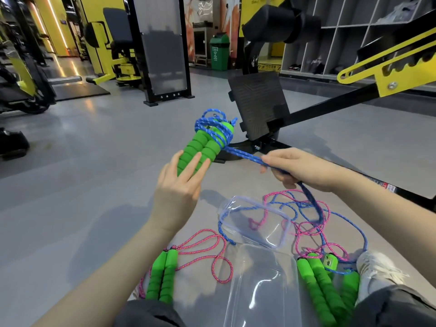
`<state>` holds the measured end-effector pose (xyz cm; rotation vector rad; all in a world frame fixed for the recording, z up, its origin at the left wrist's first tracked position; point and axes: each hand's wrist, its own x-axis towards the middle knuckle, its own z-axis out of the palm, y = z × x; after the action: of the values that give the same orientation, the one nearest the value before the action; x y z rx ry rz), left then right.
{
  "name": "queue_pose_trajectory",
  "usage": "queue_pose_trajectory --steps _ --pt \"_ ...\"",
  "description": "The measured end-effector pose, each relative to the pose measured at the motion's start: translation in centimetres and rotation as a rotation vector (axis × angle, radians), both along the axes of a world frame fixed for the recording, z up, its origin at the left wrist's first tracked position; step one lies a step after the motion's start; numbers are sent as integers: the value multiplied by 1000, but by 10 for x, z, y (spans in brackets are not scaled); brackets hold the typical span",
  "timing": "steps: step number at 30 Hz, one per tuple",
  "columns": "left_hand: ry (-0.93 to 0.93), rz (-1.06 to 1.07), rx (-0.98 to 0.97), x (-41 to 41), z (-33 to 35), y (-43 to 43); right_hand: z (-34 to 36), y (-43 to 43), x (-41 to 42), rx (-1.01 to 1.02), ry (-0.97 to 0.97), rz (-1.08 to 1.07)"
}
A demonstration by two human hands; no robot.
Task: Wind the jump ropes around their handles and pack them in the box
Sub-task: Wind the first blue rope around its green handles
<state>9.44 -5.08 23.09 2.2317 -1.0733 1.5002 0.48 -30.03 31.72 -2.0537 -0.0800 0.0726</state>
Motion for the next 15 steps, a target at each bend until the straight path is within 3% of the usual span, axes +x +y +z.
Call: queue_pose_trajectory --steps 9,15 --pt "58 126 250 15 -21 21 55 14 -23 -342 -10 139" --pt "38 77 319 6 -17 13 70 24 -31 -401 -88 209"
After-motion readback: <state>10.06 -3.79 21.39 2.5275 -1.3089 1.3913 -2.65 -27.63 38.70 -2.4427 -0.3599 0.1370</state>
